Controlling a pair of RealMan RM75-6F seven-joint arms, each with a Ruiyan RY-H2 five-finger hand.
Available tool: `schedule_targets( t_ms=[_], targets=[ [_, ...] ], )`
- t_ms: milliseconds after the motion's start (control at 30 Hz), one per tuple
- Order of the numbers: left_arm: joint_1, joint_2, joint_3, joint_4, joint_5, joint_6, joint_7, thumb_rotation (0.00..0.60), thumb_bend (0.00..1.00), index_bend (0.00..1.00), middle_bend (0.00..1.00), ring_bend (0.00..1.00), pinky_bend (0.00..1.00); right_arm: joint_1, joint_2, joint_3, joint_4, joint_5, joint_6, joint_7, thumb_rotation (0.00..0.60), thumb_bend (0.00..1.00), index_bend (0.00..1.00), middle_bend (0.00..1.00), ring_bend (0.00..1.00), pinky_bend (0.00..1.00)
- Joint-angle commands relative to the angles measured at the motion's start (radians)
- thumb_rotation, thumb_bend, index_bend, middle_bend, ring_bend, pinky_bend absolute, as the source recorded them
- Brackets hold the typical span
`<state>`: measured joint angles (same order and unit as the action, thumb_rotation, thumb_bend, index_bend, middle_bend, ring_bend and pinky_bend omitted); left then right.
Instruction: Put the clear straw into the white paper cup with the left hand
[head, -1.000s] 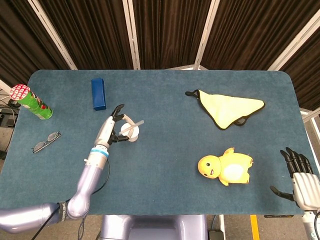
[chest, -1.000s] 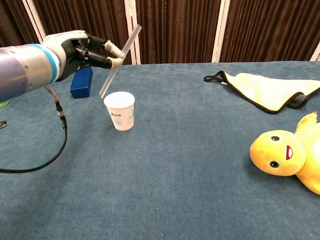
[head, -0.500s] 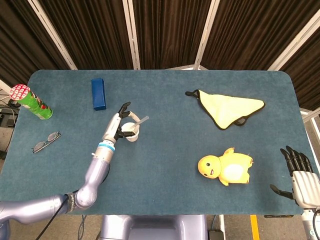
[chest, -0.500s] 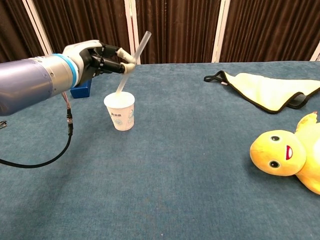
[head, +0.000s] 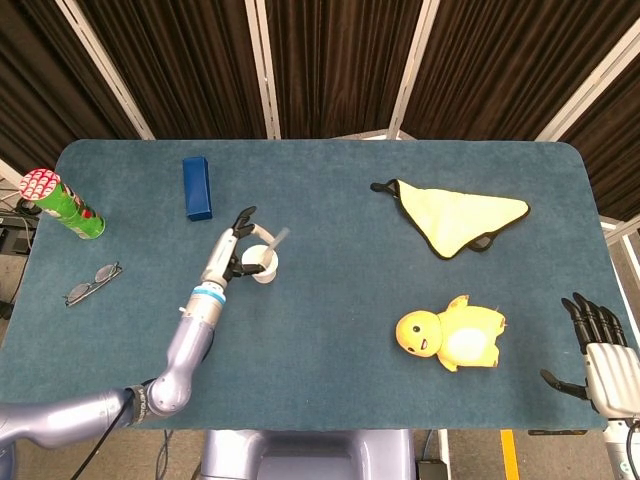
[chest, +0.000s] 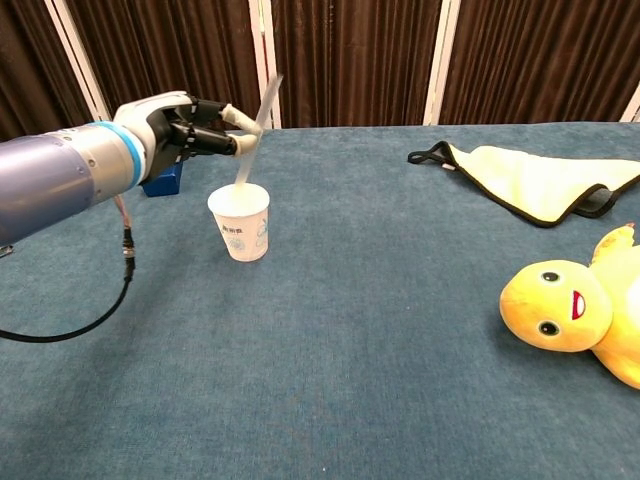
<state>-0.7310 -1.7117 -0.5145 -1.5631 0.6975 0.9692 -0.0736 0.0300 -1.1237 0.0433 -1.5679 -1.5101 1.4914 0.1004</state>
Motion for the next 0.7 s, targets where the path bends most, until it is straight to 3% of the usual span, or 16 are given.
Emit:
schedule_targets(
  t_ms=[33,167,533,700],
  targets=[
    [0.008,0.011,0.007,-0.001,0.007,-0.006,-0.013,0.6,0.43,0.39,0.0,0.0,0.0,0.0,0.0,0.0,0.0,0.0,0.0,0.0,0.6,0.09,0.0,0.0,0.0,0.0],
    [0.016,0.027,0.02,0.001,0.012,-0.017,-0.024,0.6,0.37,0.32,0.0,0.0,0.0,-0.001,0.0,-0.001,0.0,-0.001,0.001,-0.001,0.6,0.09,0.0,0.0,0.0,0.0],
    [0.059,0.079,0.058,-0.058,0.071,0.006,-0.05,0.6,0.37,0.31,0.0,0.0,0.0,-0.001,0.0,-0.001,0.001,-0.002,0.001,0.003,0.6,0.09,0.0,0.0,0.0,0.0],
    [0.12,0.201,0.184,-0.12,0.262,0.081,0.067,0.6,0.37,0.3,0.0,0.0,0.0,-0.002,0.0,-0.002,0.001,-0.003,0.003,0.001,0.6,0.08,0.0,0.0,0.0,0.0]
  ],
)
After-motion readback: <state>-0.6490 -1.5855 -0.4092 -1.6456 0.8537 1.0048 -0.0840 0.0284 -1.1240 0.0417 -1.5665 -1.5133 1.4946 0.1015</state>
